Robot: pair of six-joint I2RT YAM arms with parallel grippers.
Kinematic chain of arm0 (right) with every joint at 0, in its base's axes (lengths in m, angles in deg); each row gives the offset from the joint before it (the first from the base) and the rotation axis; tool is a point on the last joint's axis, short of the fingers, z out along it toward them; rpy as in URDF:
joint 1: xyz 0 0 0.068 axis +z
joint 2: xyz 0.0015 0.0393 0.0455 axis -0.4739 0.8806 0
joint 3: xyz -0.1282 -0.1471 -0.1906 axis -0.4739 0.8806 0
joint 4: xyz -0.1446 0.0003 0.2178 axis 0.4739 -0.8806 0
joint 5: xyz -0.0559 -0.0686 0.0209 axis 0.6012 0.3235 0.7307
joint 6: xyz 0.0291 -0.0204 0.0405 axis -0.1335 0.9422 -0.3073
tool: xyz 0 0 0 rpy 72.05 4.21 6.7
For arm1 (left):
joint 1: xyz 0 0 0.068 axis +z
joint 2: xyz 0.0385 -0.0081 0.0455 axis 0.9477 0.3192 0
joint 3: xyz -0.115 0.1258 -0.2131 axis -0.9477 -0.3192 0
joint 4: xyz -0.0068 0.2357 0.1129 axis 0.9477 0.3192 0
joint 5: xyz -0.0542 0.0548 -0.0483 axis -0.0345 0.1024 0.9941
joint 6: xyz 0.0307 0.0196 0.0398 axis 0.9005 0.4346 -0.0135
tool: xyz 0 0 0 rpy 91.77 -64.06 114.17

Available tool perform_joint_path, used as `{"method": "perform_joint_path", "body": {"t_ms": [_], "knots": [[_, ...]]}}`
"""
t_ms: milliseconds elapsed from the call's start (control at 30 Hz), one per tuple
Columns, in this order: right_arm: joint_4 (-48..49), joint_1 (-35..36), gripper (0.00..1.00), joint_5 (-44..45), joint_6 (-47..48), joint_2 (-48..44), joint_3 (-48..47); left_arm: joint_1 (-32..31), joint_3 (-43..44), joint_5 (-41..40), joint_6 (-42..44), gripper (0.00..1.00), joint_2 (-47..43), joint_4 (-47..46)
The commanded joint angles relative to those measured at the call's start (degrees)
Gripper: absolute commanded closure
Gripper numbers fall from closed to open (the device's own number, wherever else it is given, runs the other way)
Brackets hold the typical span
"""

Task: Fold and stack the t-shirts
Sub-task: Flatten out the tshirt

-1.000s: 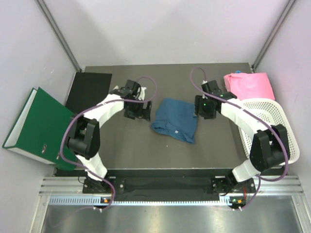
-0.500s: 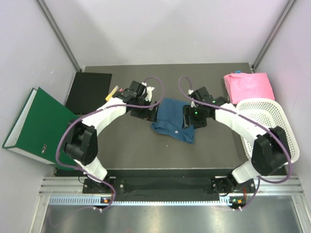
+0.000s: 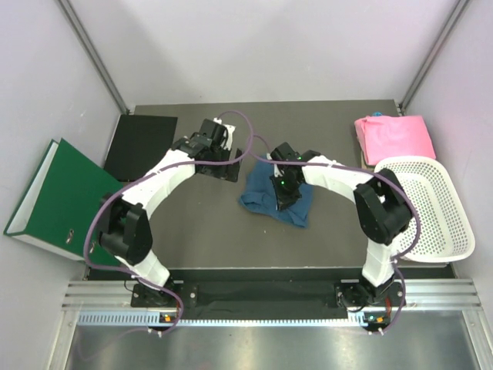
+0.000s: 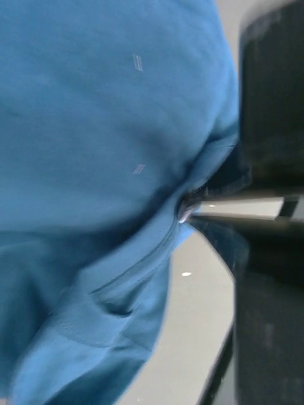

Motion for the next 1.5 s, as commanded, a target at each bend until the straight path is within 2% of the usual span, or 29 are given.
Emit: {"method": "perform_joint_path", "body": {"t_ms": [0, 133, 233, 300, 333, 400, 433, 500, 667, 833, 1167, 1233, 1267, 1300, 1467], "knots": [[-2.5, 1.8, 0.99, 4.2, 2.8, 2.6, -6.6, 1.3, 2.4, -5.5, -0.4, 0.01, -5.8, 0.2], [-4.3, 2.6, 1.00, 7.6, 4.1, 3.5, -9.9, 4.2, 1.8, -9.0, -1.9, 0.01, -8.6, 0.2], [-4.8, 2.6, 0.98, 9.1, 3.2, 1.4, -10.4, 7.5, 0.4, -6.7, -1.9, 0.01, -10.8, -1.7], [-4.6, 2.6, 0.88, 9.0, 3.1, 0.2, -9.4, 8.8, -0.5, -5.8, -1.8, 0.01, -11.7, -2.2], [-4.4, 2.6, 0.75, 9.1, 2.9, -1.1, -8.8, 9.1, -0.6, -5.5, -1.8, 0.01, -11.7, -2.3], [-4.0, 2.6, 0.72, 10.3, 2.8, -2.1, -7.3, 9.6, -0.7, -5.0, -1.8, 0.01, -11.7, -2.3], [-3.9, 2.6, 0.63, 10.3, 2.7, -3.1, -6.8, 9.7, -0.7, -4.9, -1.8, 0.01, -11.7, -2.4], [-3.5, 2.6, 0.62, 10.5, 2.3, -4.3, -5.5, 9.7, -0.8, -4.7, -1.9, 0.01, -11.4, -2.4], [-2.5, 2.6, 0.63, 10.9, 2.1, -5.0, -3.8, 9.8, -1.2, -4.3, -1.8, 0.01, -10.6, -2.5], [-1.0, 2.6, 0.63, 7.6, 3.1, -1.4, -3.8, 10.0, -1.1, -4.2, -1.6, 0.01, -10.3, -2.5], [-1.0, 2.8, 0.65, 6.5, 3.9, 3.0, -4.0, 10.5, -1.1, -5.1, -1.1, 0.01, -10.9, -2.1], [-1.2, 2.9, 0.70, 6.4, 4.2, 3.5, -4.3, 10.7, -1.1, -5.2, -1.0, 0.01, -10.9, -2.2], [-1.0, 3.0, 0.80, 5.9, 4.4, 3.6, -4.4, 10.8, -1.1, -5.2, -0.9, 0.01, -10.9, -2.3], [-1.0, 3.0, 1.00, 5.9, 4.6, 3.6, -4.6, 10.9, -1.0, -5.3, -0.8, 0.01, -10.9, -2.2], [-4.1, 3.4, 1.00, 6.0, 4.8, 2.0, -10.6, 11.8, -0.8, -7.2, -1.5, 0.01, -11.2, -2.2]]}}
